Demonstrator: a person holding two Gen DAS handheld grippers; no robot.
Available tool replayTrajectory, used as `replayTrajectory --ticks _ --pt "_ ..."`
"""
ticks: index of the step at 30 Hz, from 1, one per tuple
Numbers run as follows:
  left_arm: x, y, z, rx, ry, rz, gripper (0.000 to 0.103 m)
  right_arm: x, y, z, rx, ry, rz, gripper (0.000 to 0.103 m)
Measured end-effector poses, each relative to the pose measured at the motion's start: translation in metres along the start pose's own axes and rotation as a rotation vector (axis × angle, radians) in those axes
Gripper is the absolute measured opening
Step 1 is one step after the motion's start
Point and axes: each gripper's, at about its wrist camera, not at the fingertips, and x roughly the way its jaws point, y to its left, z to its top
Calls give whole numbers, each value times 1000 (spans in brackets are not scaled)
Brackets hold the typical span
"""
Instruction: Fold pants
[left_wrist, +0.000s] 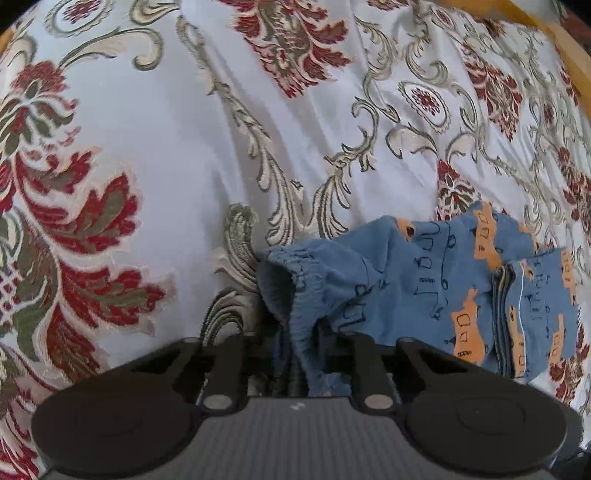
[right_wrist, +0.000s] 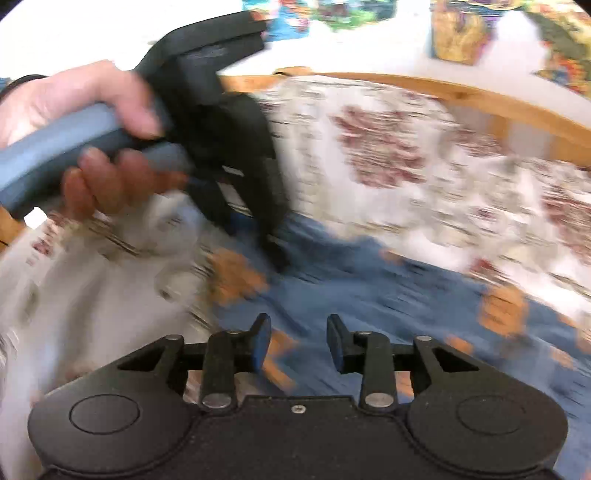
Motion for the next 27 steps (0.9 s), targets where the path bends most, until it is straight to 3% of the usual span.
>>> replayTrajectory --ticks 3,7,11,15,21,27 --pt "-4 -1 -2 -17 -16 7 16 16 -10 -14 -3 83 -10 37" --pt "-16 -18 -6 -27 -36 33 15 18 -5 -19 -38 58 -19 39" --pt "-39 -38 -6 -25 -72 41 15 -5 -15 -23 25 11 21 46" --pt "-58 -58 -6 -29 -90 9 15 -31 -33 -24 41 -44 11 48" --pt "-76 -112 -6 2 -113 -24 15 -62 -88 -28 84 -78 -40 54" --pt "-77 -181 -5 50 -125 -85 15 -88 -153 -42 47 -71 -134 67"
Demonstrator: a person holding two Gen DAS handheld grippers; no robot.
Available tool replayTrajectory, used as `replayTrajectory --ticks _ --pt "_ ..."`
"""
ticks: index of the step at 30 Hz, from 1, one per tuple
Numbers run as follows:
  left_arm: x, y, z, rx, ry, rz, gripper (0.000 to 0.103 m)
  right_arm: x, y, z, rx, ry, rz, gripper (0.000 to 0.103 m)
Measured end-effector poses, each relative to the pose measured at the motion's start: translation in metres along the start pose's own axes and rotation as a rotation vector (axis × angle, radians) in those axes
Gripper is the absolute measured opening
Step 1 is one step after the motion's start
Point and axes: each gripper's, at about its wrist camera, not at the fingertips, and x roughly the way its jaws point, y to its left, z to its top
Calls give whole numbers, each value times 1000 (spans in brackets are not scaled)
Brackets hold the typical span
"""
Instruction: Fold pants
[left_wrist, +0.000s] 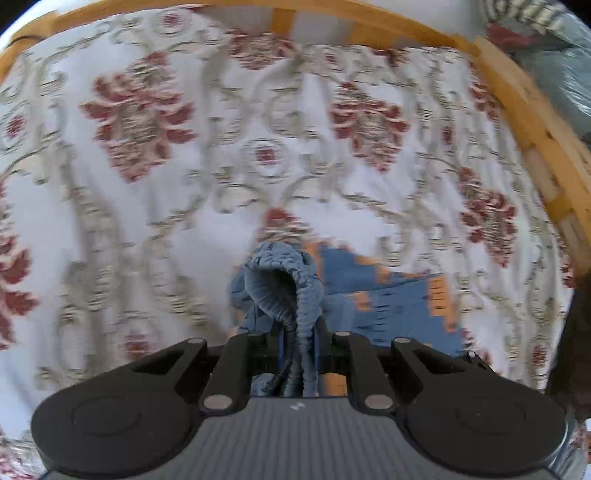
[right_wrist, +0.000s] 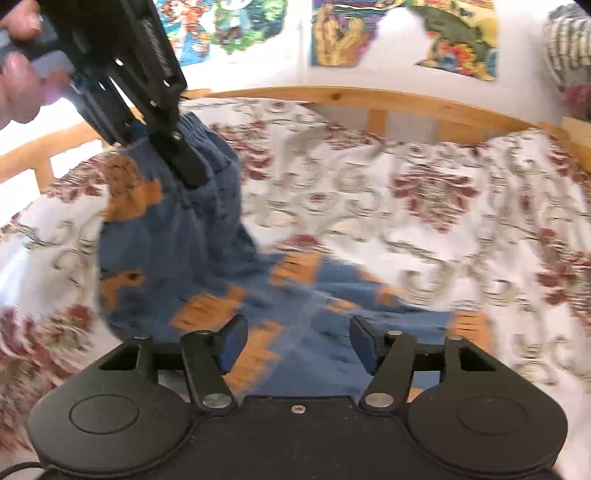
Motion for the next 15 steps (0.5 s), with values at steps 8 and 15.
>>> replayTrajectory --ticks 8,15 --pt "56 -85 2 81 41 -67 15 -18 -70 -23 -22 0 -45 77" --pt "113 -115 -18 73 23 -153 16 -15 -165 -4 120 77 49 81"
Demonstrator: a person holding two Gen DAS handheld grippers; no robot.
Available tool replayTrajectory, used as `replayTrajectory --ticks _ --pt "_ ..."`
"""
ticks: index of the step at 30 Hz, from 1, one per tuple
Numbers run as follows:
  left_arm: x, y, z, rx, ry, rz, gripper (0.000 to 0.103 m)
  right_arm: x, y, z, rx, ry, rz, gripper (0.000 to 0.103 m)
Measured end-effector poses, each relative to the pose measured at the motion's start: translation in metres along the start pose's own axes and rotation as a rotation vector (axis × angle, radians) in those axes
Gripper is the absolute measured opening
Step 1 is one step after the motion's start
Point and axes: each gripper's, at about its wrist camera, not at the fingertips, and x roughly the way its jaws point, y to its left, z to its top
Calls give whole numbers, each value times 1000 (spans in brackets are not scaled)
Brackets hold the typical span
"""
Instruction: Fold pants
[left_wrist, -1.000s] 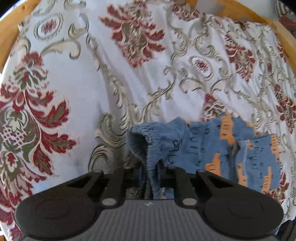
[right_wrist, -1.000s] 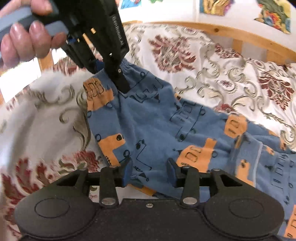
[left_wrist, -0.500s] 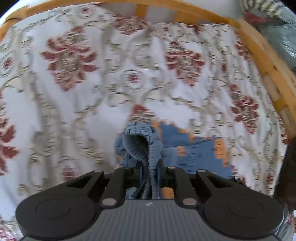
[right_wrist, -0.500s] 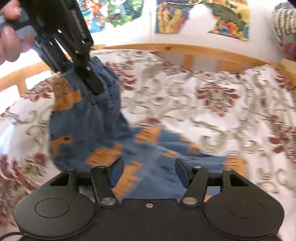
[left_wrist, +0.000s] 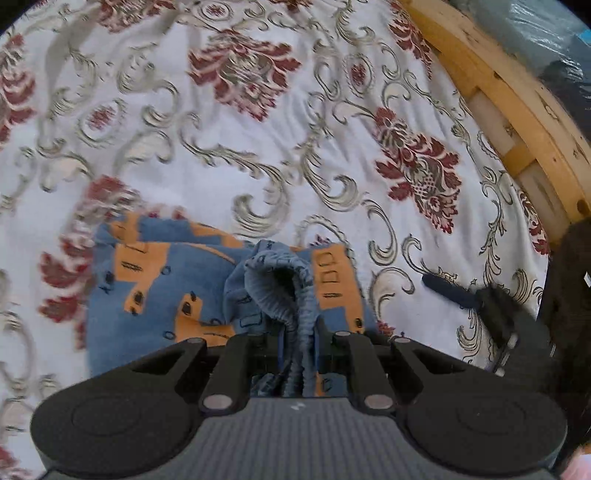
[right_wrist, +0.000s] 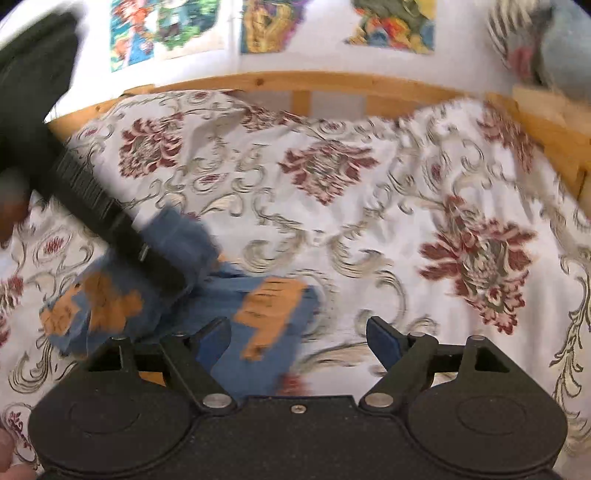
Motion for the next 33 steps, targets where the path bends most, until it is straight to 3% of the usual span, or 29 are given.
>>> replayTrajectory --ticks 5,6,8,14,17,22,23,25,26,27,29,33 --pt "25 -4 -15 -30 -40 -8 20 32 -60 37 359 134 316 76" --pt "26 -5 -17 -35 -47 -14 21 40 -63 43 393 168 359 76" --pt "28 -6 -21 -36 -61 -27 35 53 -59 54 395 217 400 76" --pt "15 -15 -37 19 -112 -7 48 60 -29 61 288 273 428 76" --pt "5 -18 -47 31 -140 -2 52 58 -23 57 294 276 467 76" --pt "2 -21 -58 33 -142 33 52 62 -7 56 230 285 407 74" --pt "4 -23 -59 40 -136 43 53 64 -5 55 214 295 387 69" --pt "7 -25 -60 46 -126 53 52 66 -2 53 190 301 345 37" --pt "8 -25 -61 48 -124 52 52 66 -4 52 192 298 338 32" --pt "9 -26 -61 51 -123 54 51 65 -6 51 202 294 341 28" --pt "13 -28 -61 57 -113 43 40 62 -9 49 213 282 346 24" --pt "18 -37 -62 76 -110 39 33 51 -22 47 292 255 399 19"
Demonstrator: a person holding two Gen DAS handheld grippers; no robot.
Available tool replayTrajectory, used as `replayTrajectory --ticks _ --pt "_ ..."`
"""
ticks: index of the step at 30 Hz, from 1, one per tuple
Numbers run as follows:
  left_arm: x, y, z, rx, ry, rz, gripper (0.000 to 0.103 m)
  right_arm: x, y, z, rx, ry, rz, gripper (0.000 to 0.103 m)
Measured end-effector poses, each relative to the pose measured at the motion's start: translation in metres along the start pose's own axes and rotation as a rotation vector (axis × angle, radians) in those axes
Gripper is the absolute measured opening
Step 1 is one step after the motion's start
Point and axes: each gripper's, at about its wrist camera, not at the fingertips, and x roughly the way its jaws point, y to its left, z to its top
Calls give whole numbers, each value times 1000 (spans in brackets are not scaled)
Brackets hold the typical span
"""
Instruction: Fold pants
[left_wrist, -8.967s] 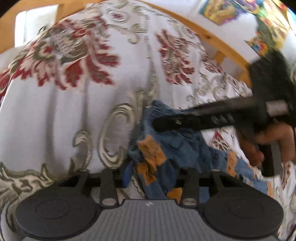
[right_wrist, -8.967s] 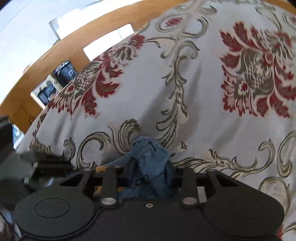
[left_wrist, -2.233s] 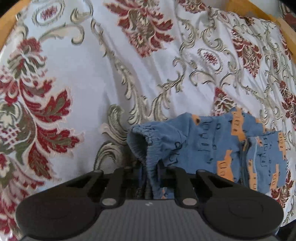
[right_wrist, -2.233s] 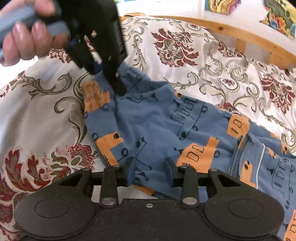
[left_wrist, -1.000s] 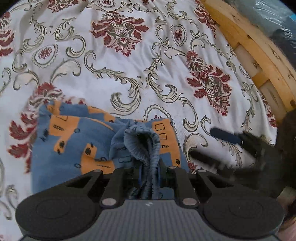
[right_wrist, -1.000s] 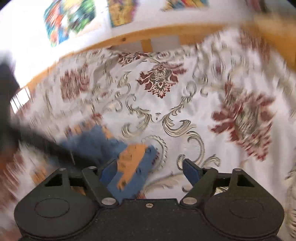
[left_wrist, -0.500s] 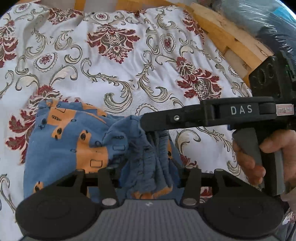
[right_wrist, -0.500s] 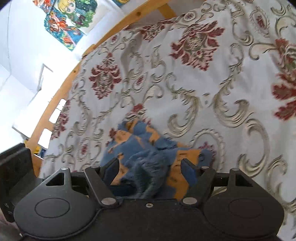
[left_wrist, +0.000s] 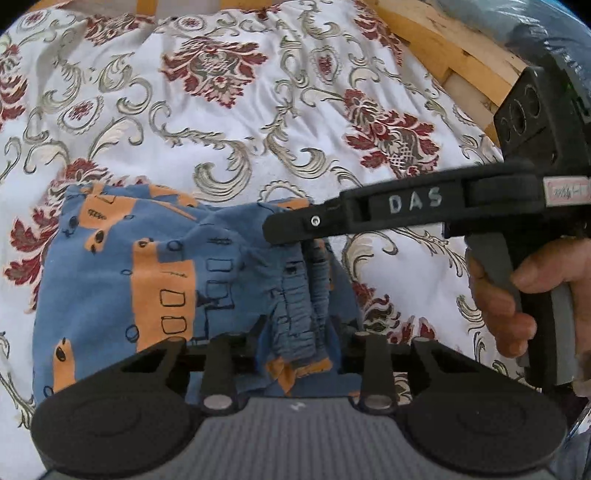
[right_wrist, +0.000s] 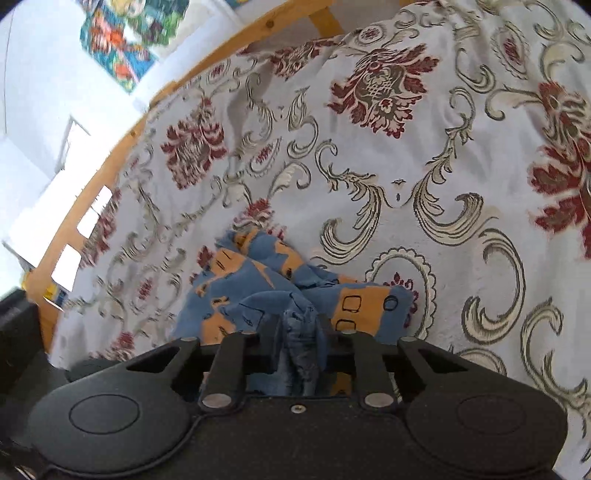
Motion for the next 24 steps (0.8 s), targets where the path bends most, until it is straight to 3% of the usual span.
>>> replayTrajectory --ticks 11,15,18,22,24 --pt "-15 -22 -5 77 -72 40 28 -21 -8 0 59 -61 75 19" --pt "-10 -30 -8 123 -77 39 28 -18 -14 -3 47 -59 17 20" --pt "8 -26 -11 120 -41 -17 39 -13 -18 -10 27 -58 -74 26" --pt "4 -16 -14 82 -55 -81 46 -26 -7 -13 -16 -124 -96 46" --pt "-6 -9 -15 60 -69 -127 52 -31 4 -10 -53 -153 -88 46"
